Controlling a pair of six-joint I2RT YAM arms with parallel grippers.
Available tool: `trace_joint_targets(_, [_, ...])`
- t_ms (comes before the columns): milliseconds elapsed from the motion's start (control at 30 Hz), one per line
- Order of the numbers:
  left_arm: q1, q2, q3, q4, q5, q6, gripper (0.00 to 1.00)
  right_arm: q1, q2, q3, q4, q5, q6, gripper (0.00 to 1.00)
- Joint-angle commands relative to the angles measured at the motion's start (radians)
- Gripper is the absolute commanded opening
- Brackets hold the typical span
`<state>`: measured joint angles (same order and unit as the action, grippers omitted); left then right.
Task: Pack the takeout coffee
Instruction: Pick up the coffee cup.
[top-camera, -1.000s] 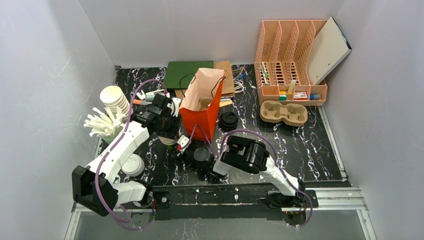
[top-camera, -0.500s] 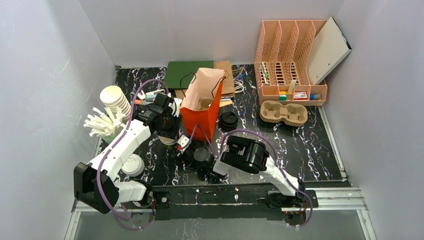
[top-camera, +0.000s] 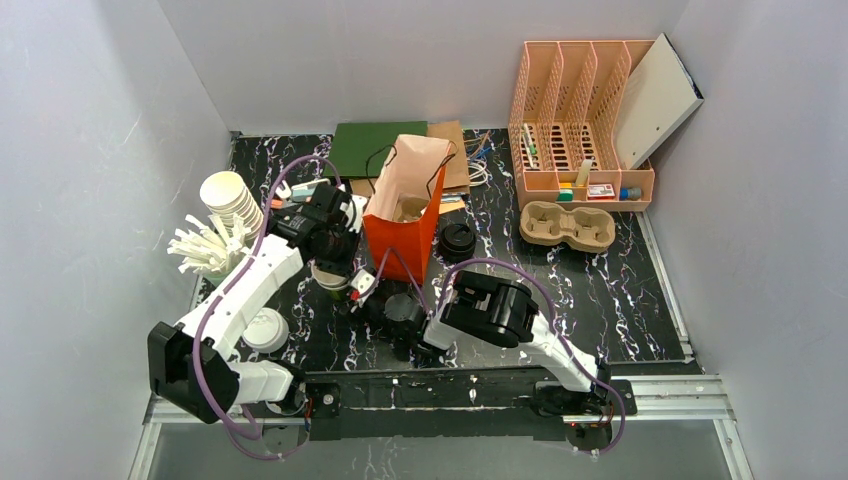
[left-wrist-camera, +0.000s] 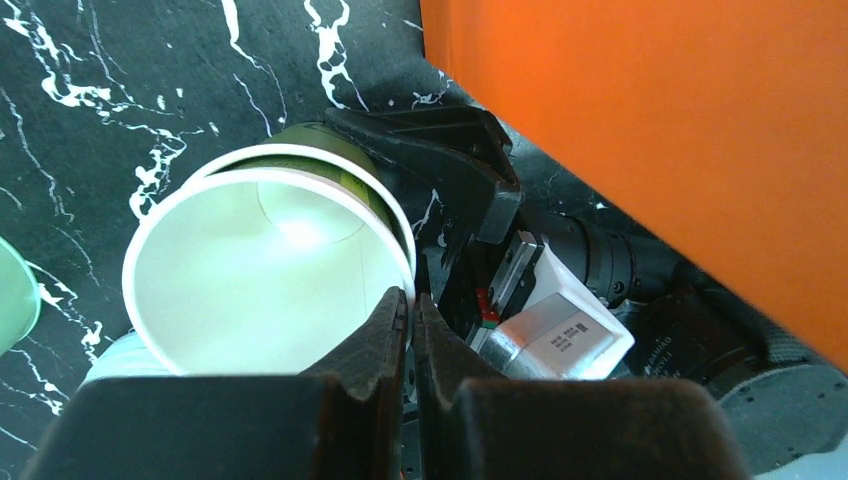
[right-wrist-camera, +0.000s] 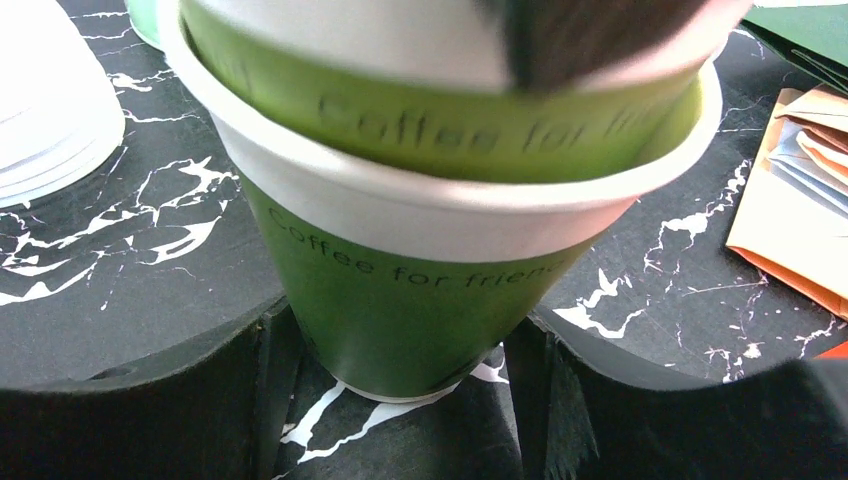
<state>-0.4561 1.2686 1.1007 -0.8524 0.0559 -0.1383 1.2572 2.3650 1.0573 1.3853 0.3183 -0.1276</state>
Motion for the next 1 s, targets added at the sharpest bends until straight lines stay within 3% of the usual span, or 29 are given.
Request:
trace_joint_targets(0, [-0.009,-0.024,0.091,-0.103,-0.001,-0.012,0.0,-0.01,0.017,0.029,-0.007,0.017,0.01,0.59])
trace_joint_targets(300, [-0.01,-0.018,0.214,-0.187,-0.059,-0.009,0.0,-0.01,0.022,0.036,-0.021,0.006,0.011,0.59])
trace_joint_targets(633, [-0.01,0.014,0.56,-0.327,-0.27,-0.013,0.0,-0.009,0.048,0.088,-0.056,-0.018,0.01,0.59])
trace_joint_targets(967, [-0.01,-0.089,0.555,-0.22,-0.403,-0.042,0.01,-0.01,0.114,0.238,-0.152,-0.082,0.028,0.59])
